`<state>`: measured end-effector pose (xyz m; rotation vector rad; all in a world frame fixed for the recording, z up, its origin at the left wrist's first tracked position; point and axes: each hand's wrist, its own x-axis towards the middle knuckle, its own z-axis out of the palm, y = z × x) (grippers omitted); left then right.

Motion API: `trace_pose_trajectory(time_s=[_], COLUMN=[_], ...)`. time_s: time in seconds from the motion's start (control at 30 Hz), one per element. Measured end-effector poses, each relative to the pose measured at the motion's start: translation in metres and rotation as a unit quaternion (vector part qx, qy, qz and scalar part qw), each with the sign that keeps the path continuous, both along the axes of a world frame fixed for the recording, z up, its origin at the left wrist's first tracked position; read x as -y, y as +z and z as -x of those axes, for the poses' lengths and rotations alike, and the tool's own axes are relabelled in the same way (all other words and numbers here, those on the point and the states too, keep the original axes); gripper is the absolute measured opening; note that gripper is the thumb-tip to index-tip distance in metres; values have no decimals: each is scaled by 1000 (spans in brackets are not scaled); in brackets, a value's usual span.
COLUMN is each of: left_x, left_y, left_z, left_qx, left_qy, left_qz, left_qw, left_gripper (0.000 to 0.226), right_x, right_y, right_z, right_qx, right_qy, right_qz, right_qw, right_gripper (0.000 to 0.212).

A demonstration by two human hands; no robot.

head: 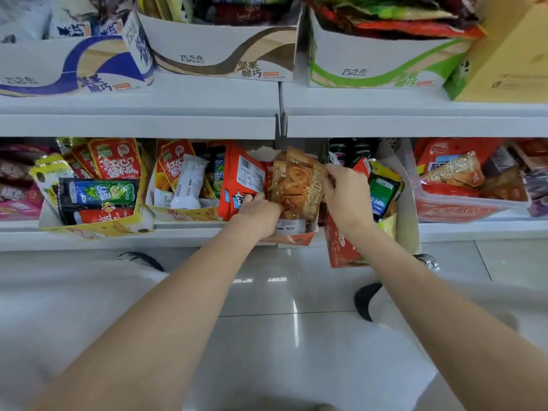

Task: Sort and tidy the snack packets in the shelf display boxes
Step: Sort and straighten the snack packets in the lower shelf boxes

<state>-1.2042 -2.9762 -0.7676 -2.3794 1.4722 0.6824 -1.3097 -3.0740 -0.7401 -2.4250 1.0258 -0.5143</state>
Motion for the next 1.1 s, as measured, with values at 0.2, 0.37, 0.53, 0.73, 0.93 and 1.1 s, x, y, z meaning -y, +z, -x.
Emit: trace_pose_trajectory(time_s=[0.2, 0.37, 0.53, 0.73, 0.93, 1.1], left_x=[2, -12, -36, -49, -65, -68], left_y=[1, 9, 19, 39, 47, 46], left_z=[-4, -15, -26, -41, -45, -43], left_qx=[32, 14, -14, -87, -83, -62], left_qy=[11, 23, 66, 228, 268, 271], left_qz=[52, 140, 262, 414, 426, 412], left_qw=[998, 990, 963, 877, 860, 868], left_gripper=[34, 24, 18, 15, 20, 22], right_x=[2, 8, 12, 10, -8, -10], right_y=[0, 7, 19, 33, 34, 31], right_z=[-2, -1, -4, 8, -8, -19], right_qx=[-4, 38, 76, 65, 20, -47], right_qy=[-21, -47, -48, -62, 30, 30], right_qz=[-11, -32, -89, -52, -50, -77], right_qw=[1000, 998, 992, 995, 998, 995], right_gripper=[20, 22, 21, 17, 16, 20])
